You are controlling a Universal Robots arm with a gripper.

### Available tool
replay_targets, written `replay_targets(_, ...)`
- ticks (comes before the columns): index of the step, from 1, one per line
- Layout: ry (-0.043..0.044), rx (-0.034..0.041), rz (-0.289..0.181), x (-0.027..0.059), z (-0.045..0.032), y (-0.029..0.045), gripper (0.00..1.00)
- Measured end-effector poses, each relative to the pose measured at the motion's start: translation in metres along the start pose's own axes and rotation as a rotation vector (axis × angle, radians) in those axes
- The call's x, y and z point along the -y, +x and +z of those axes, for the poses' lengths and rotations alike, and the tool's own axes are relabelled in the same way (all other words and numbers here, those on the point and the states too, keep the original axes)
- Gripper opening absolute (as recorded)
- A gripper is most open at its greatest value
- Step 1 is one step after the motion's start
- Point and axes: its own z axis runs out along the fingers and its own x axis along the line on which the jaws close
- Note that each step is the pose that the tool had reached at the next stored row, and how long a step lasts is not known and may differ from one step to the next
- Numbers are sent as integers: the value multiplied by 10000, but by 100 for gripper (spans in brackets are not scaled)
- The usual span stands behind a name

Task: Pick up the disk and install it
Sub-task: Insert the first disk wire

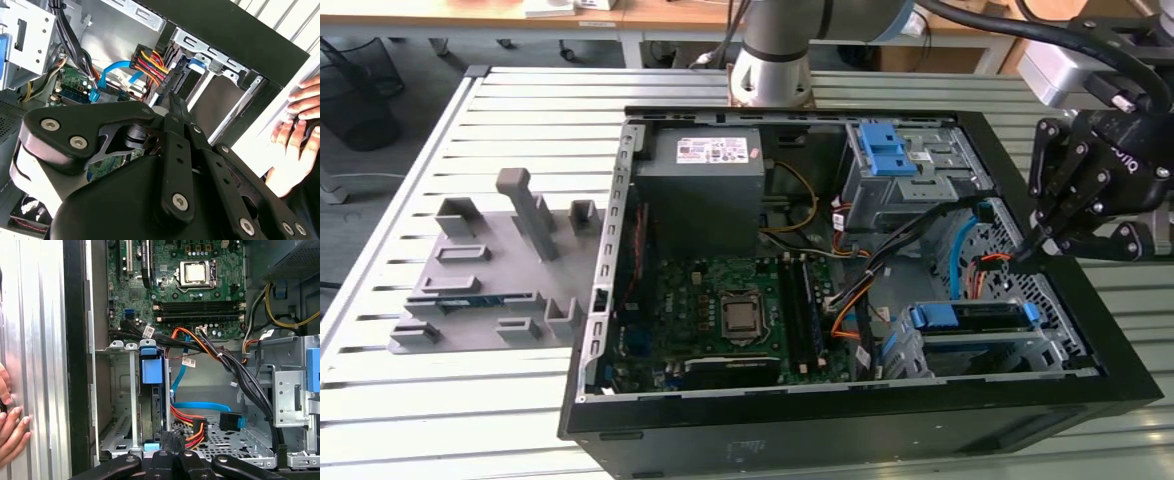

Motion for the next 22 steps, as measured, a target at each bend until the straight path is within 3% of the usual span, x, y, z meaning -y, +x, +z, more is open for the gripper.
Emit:
replay_targets(2, 0, 0, -1, 1, 11, -9, 11)
replay_targets(5, 0, -1, 0, 1, 28, -23, 24)
replay_targets(22, 0, -2, -1, 1, 115, -85, 24)
